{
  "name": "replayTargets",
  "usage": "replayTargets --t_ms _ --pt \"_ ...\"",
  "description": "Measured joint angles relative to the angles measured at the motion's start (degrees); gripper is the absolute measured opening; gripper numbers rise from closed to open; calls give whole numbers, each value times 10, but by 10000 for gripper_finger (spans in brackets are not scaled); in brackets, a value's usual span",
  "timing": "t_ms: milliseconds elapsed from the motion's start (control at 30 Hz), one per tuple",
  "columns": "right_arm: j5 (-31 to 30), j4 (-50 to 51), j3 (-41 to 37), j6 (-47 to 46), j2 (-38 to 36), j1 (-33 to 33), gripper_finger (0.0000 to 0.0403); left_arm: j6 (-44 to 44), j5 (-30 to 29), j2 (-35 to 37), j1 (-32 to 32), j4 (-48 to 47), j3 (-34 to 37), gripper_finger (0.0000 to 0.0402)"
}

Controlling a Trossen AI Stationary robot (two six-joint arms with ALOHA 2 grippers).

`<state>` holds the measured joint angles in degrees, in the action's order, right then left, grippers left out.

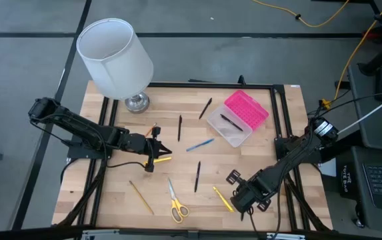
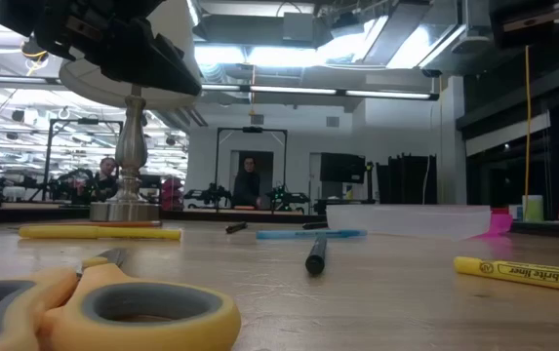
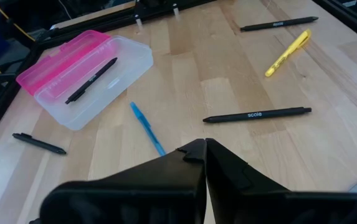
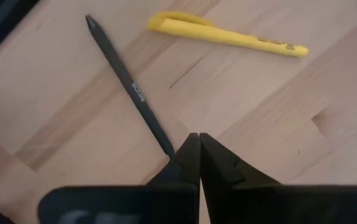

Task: Pick & place school supplies into a supply box
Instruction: Put the black pen into the pink supply box

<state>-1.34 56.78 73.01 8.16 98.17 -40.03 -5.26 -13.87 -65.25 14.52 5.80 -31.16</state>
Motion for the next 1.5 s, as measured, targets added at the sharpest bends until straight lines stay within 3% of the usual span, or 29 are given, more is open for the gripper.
replayTargets --t_ms 333,767,1500 --pt "0 -8 0 -16 1 -6 19 0 0 0 0 0 0 4" --pt "-11 -52 -35 13 1 -36 140 0 0 0 0 0 0 4" --pt "-16 -180 -144 44 1 -68 147 0 0 0 0 0 0 4"
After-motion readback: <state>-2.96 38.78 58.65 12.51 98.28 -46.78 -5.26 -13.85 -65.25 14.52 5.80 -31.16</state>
